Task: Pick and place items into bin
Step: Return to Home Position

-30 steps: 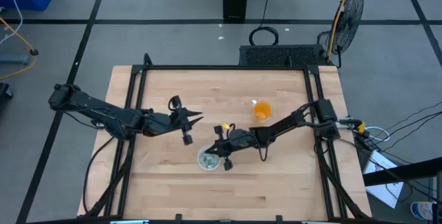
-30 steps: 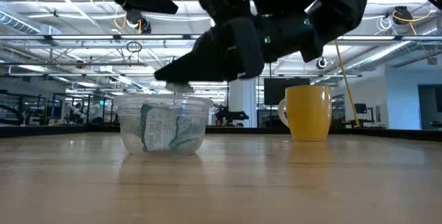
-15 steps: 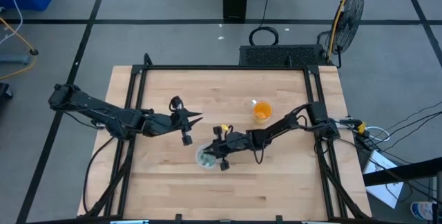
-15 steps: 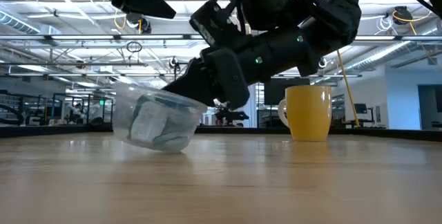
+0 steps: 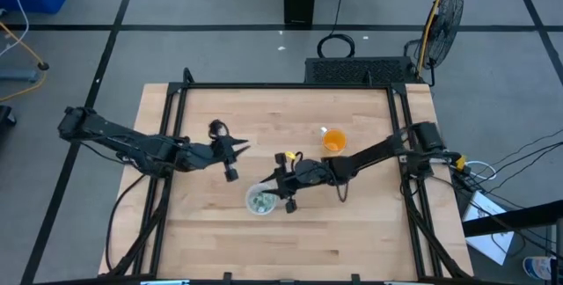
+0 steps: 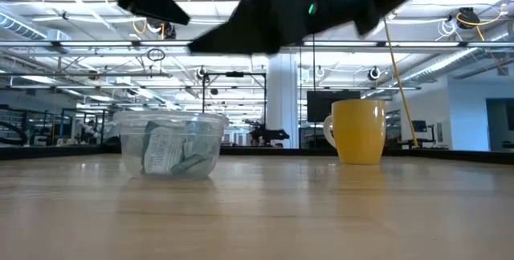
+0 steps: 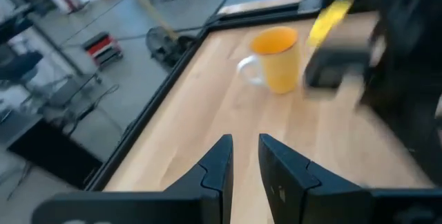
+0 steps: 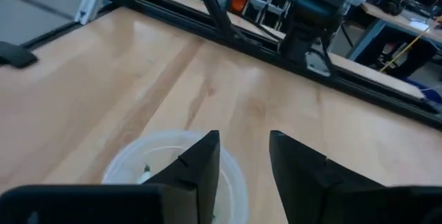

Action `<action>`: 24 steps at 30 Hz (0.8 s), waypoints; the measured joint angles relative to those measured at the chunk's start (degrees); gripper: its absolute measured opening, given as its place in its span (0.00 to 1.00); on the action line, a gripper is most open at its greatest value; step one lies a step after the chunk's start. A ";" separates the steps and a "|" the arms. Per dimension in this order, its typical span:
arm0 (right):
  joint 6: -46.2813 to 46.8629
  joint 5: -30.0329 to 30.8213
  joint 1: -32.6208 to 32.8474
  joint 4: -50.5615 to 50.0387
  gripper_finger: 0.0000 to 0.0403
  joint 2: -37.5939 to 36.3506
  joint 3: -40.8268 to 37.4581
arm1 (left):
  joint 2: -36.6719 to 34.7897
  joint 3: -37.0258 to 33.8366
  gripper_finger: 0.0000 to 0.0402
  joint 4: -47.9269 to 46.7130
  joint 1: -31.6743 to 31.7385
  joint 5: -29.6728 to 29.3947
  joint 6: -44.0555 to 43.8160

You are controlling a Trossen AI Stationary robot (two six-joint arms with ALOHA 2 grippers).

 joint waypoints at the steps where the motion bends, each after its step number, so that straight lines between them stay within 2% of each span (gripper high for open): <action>1: -0.43 0.15 0.00 -3.11 0.30 -2.31 0.01 | -1.62 0.00 0.19 -2.44 -0.09 -0.83 -1.28; 4: -0.26 1.97 0.00 -14.60 0.29 -9.98 0.02 | -8.29 0.02 0.19 -11.97 -0.36 -2.42 -5.36; 8: 1.26 3.22 -0.10 -26.28 0.29 -19.48 0.02 | -18.38 0.02 0.19 -26.94 -0.36 -1.47 -12.07; 10: 5.62 3.18 -0.09 -31.58 0.29 -23.63 0.02 | -22.90 0.01 0.19 -33.51 -0.36 -0.59 -15.46; 13: 13.07 2.98 -0.04 -39.72 0.29 -29.23 0.02 | -28.47 0.01 0.19 -38.47 -0.36 -0.66 -20.07; 15: 15.60 2.98 0.04 -45.45 0.29 -32.94 -0.21 | -31.71 -0.05 0.19 -38.64 -0.36 -0.63 -20.87; 17: 16.33 3.06 0.44 -46.01 0.29 -36.66 -2.55 | -34.97 -0.90 0.19 -37.34 -0.36 0.59 -20.30; 21: 16.43 2.98 1.71 -38.77 0.29 -45.62 -13.05 | -41.16 -6.21 0.19 -29.50 -0.36 4.16 -15.96; 24: 17.25 3.00 2.12 -30.47 0.29 -54.36 -23.35 | -46.04 -11.50 0.19 -23.49 -0.38 5.68 -16.29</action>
